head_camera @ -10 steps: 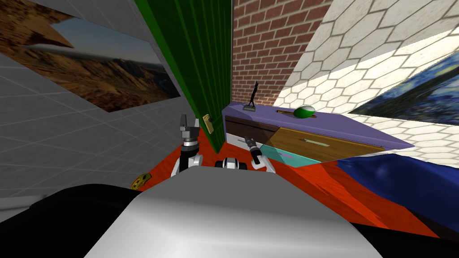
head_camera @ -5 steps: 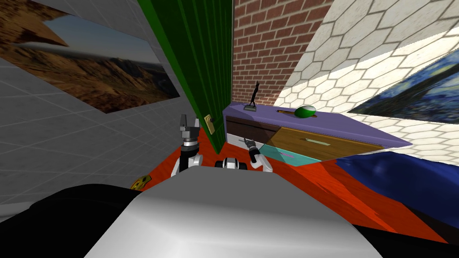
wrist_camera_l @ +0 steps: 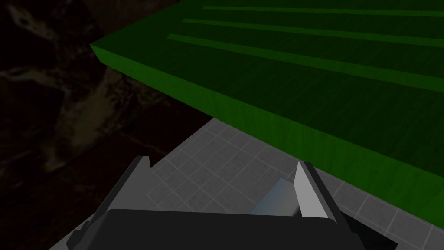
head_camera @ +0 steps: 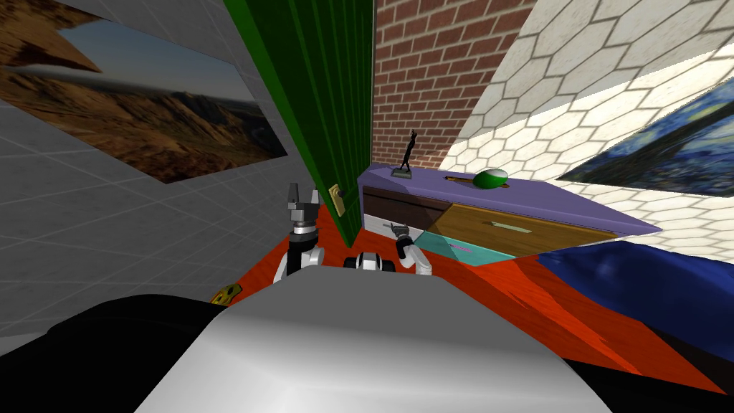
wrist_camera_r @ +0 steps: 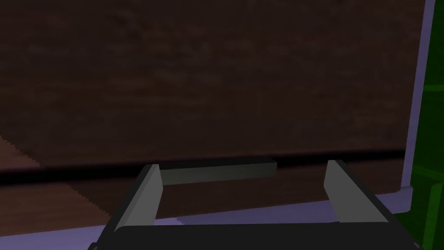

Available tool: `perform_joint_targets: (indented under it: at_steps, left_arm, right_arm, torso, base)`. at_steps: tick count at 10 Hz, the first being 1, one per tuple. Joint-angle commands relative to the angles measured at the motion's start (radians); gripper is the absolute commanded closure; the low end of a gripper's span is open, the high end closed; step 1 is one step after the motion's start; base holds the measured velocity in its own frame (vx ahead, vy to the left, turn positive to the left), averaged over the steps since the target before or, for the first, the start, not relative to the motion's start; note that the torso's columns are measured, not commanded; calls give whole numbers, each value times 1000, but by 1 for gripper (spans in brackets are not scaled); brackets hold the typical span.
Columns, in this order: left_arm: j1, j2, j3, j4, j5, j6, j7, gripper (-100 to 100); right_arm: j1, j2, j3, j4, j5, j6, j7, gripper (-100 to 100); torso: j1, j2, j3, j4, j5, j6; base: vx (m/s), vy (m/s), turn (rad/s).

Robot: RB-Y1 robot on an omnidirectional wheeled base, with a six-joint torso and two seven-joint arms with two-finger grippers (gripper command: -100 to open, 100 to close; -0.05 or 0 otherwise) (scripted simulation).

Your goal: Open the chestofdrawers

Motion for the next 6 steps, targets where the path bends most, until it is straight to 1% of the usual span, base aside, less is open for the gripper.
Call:
perform_joint_targets:
  at_steps: [1, 2, 3, 4, 5, 6]
  left_arm:
    - [0, 0, 0, 0, 0, 0, 0, 0]
    - [0, 0, 0, 0, 0, 0, 0, 0]
    - [0, 0, 0, 0, 0, 0, 0, 0]
    - [0, 0, 0, 0, 0, 0, 0, 0]
    - [0, 0, 0, 0, 0, 0, 0, 0]
    - [0, 0, 0, 0, 0, 0, 0, 0]
  right_arm:
    - [-45, -9, 21, 63, 78, 64, 42, -100]
    - [-45, -9, 21, 63, 99, 64, 42, -100]
    - [-72, -14, 34, 101, 139, 102, 68, -100]
    - [-72, -14, 34, 101, 152, 102, 68, -100]
    - [-98, -21, 47, 138, 187, 137, 94, -100]
    - [-98, -21, 47, 138, 203, 137, 94, -100]
  torso:
    - [-1, 0, 0, 0, 0, 0]
    - [-1, 0, 0, 0, 0, 0]
    - [-1, 1, 0, 0, 0, 0]
    - [0, 0, 0, 0, 0, 0]
    - [0, 0, 0, 0, 0, 0]
    - [-1, 0, 0, 0, 0, 0]
  base:
    - [20, 41, -22]
    - [18, 38, -8]
    - [33, 61, -10]
    - [31, 53, -9]
    - [34, 47, -8]
    - [30, 39, -4]
